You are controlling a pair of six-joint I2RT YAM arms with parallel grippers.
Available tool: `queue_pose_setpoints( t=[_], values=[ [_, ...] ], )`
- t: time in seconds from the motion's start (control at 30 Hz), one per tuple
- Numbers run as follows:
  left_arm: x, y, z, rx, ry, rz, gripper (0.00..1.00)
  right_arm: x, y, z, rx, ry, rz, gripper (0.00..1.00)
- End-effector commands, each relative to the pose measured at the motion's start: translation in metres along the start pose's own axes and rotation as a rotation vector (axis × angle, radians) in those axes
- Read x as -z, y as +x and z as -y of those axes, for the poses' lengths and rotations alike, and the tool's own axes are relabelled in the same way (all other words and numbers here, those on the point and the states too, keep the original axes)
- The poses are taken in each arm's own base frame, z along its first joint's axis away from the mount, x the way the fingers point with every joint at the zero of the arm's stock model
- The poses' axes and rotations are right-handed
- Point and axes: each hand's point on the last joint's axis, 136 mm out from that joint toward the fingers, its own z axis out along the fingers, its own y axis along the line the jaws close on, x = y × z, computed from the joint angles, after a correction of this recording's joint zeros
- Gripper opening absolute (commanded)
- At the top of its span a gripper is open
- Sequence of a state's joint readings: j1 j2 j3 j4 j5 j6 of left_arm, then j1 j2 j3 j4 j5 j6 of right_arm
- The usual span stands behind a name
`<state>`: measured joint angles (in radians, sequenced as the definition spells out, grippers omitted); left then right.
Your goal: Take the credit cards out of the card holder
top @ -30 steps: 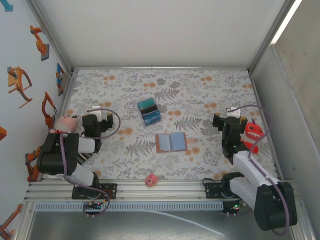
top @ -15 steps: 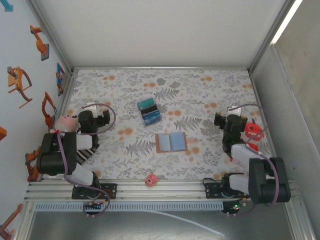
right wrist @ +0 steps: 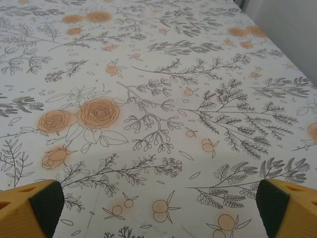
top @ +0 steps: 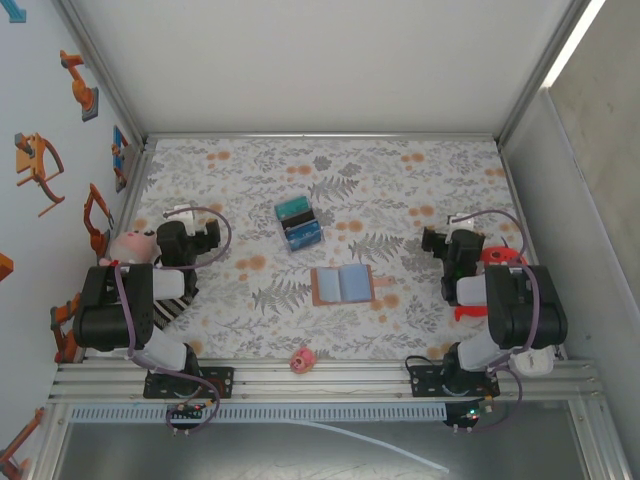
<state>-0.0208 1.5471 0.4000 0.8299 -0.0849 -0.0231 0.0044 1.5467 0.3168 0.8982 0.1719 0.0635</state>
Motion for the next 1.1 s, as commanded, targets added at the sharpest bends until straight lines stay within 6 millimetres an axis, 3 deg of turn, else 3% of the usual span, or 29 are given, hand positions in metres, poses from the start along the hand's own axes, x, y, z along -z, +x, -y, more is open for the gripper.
queue_pose_setpoints(
  t=[0.0, 0.07, 0.17, 1.07],
  values=[
    [-0.001, -0.007, 0.004, 0.013, 0.015, 0.013, 0.97, -0.001, -0.027, 0.007, -0.048, 0.015, 0.099, 0.99],
    [-0.001, -0.006, 0.004, 0.013, 0.016, 0.012, 0.97, -0.004, -0.027, 0.006, -0.052, 0.009, 0.081, 0.99],
    [-0.001, -0.006, 0.004, 0.013, 0.015, 0.011, 0.97, -0.008, -0.027, -0.013, -0.015, -0.126, 0.050, 1.00],
    [-0.001, -0.006, 0.004, 0.012, 0.015, 0.011, 0.97, -0.008, -0.027, -0.011, -0.026, -0.135, 0.049, 0.99]
  ],
)
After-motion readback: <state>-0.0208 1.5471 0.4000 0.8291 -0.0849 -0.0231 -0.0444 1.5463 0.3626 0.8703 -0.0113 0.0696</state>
